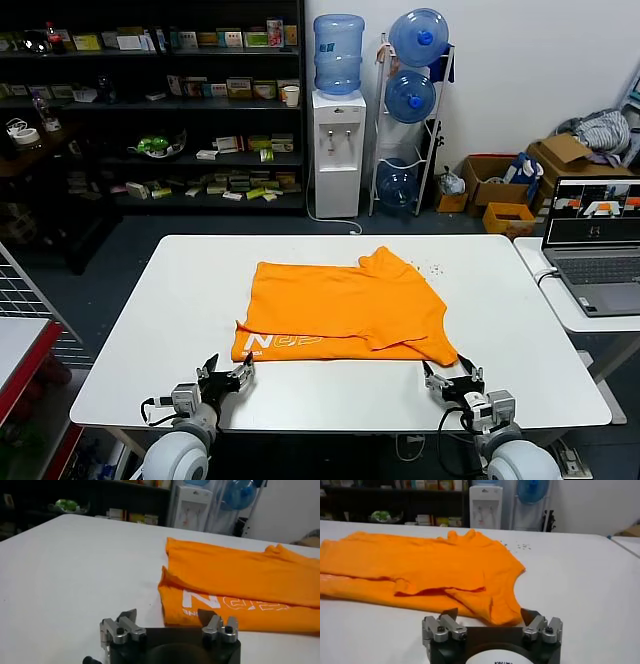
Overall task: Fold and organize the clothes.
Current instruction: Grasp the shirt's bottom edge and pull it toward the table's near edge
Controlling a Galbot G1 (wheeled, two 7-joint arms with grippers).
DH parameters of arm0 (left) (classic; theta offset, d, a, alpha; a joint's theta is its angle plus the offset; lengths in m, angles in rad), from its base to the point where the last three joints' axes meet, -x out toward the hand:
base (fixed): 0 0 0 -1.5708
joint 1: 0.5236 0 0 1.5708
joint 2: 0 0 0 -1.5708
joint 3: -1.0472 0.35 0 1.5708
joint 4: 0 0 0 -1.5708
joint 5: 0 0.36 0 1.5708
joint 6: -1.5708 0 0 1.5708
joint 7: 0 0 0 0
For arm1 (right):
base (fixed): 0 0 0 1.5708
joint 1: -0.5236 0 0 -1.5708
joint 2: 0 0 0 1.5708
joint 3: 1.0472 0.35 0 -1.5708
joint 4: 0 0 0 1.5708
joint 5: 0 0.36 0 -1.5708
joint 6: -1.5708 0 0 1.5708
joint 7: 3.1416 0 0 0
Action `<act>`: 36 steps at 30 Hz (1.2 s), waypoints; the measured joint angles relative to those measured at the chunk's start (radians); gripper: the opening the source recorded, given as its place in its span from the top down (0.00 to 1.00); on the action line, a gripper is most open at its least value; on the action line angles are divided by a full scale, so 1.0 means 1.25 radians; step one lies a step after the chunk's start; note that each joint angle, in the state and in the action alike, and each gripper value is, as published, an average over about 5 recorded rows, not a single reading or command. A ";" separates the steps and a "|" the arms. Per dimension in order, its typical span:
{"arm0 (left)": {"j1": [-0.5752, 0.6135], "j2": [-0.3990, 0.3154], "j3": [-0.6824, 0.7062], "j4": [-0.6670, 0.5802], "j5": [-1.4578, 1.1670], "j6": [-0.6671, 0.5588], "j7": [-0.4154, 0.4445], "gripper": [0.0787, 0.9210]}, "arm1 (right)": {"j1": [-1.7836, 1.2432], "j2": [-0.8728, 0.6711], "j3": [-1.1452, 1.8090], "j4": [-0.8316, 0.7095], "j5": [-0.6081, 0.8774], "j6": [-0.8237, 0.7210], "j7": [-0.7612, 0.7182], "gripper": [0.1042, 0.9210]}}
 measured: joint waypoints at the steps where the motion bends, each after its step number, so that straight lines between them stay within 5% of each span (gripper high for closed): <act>1: -0.001 -0.001 0.001 0.002 0.002 0.000 0.000 0.12 | 0.000 -0.001 0.000 -0.001 0.000 0.000 -0.001 0.26; 6: -0.005 -0.005 0.004 0.010 0.010 -0.002 -0.002 0.18 | -0.001 -0.006 0.003 -0.004 0.001 0.003 -0.003 0.43; 20: -0.006 -0.010 0.006 0.015 0.018 -0.004 -0.005 0.67 | -0.004 -0.007 0.007 -0.005 0.008 0.006 0.000 0.93; 29: 0.005 0.004 0.001 -0.015 0.004 0.003 -0.022 0.95 | -0.020 -0.024 0.019 0.022 0.036 0.003 0.017 0.98; 36: 0.033 0.054 -0.014 -0.083 -0.031 0.014 -0.039 0.98 | -0.064 -0.062 0.048 0.086 0.095 -0.023 0.043 0.98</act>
